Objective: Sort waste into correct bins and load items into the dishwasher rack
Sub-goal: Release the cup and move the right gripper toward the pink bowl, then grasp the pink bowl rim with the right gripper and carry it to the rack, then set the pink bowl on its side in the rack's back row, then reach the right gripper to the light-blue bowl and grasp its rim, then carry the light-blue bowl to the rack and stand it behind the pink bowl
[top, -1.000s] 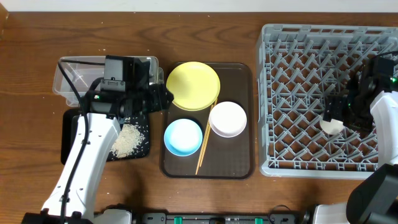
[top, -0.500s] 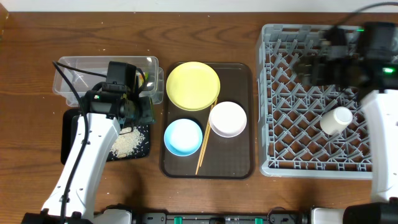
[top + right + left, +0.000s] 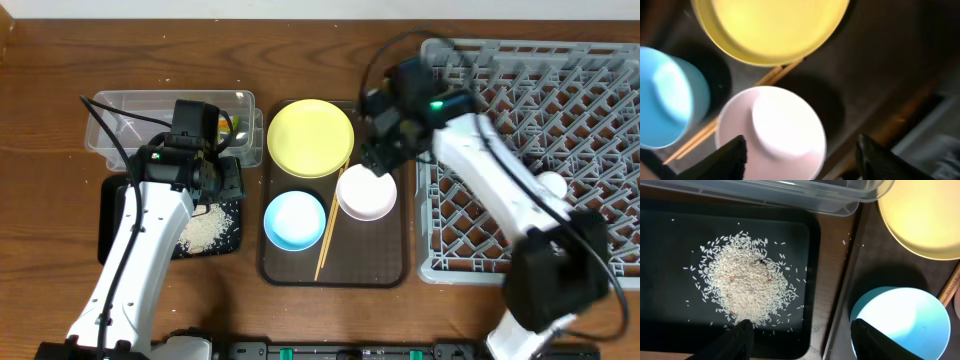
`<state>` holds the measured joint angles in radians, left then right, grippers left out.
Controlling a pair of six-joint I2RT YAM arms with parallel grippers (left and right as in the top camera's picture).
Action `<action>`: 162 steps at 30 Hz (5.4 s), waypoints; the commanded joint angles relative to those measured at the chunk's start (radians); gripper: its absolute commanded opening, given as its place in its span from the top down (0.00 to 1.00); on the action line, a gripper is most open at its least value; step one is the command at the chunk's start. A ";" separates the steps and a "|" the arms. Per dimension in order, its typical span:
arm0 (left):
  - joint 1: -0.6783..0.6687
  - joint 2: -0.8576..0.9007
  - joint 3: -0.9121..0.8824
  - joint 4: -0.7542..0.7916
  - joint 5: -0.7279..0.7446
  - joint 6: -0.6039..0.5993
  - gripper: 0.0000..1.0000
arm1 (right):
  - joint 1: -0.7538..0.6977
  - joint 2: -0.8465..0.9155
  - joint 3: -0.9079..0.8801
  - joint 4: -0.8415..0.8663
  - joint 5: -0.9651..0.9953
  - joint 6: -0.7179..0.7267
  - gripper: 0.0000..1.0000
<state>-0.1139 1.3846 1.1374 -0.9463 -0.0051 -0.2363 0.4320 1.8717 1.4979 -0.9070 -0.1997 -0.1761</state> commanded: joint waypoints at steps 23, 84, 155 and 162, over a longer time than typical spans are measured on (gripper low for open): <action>0.000 -0.011 -0.001 -0.006 -0.010 -0.009 0.34 | -0.049 0.000 0.031 -0.027 0.298 0.111 0.99; 0.000 -0.011 -0.001 -0.007 -0.006 -0.008 0.34 | -0.103 0.129 0.040 0.196 0.995 0.464 0.89; 0.270 -0.139 -0.001 -0.040 0.020 -0.054 0.34 | 0.230 0.079 0.071 -0.047 0.095 0.391 0.99; 0.270 -0.139 -0.001 -0.039 0.020 -0.054 0.33 | 0.047 -0.142 0.103 -0.017 0.268 0.346 0.99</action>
<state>0.1505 1.2491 1.1374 -0.9844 0.0166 -0.2878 0.5484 1.8378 1.5616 -0.9386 -0.0608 0.2008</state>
